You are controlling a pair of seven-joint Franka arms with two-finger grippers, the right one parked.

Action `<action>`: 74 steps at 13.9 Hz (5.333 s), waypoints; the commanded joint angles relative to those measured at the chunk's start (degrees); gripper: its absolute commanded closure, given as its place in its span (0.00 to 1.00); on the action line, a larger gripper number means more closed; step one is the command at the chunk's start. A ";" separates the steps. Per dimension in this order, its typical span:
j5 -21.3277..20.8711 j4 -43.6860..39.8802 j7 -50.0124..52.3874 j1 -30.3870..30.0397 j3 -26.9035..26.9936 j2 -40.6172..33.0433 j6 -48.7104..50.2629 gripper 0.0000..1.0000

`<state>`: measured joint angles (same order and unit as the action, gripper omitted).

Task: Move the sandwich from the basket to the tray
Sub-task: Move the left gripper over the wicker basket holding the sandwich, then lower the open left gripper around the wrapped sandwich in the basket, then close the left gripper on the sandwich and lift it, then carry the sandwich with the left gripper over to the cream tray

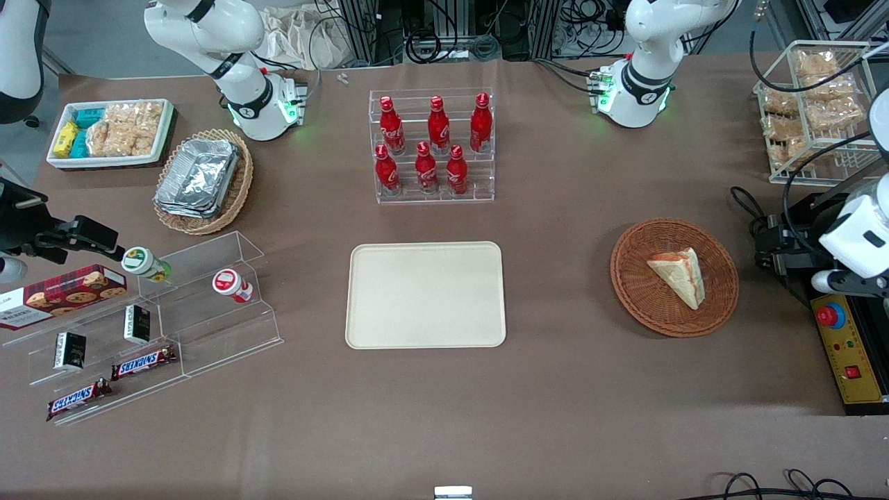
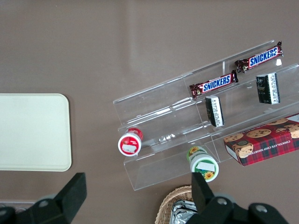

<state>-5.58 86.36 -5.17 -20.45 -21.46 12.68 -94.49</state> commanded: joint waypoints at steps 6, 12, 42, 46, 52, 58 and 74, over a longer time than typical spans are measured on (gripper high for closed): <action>-3.90 0.81 15.38 2.69 -0.33 2.61 1.16 0.00; -3.38 18.82 46.43 2.62 -0.42 0.07 -16.15 0.00; -4.97 36.60 73.11 1.29 0.63 7.72 -43.41 1.00; -4.97 29.08 72.05 2.52 0.20 6.31 -32.14 1.00; -3.56 2.88 57.16 5.07 -3.05 7.71 -3.70 1.00; 1.28 -6.11 48.23 5.25 -15.16 12.00 -3.49 1.00; -11.74 -6.91 57.02 33.72 -8.51 36.71 -26.71 1.00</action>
<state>-16.78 81.60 50.25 11.33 -31.06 48.25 -121.36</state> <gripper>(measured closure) 0.802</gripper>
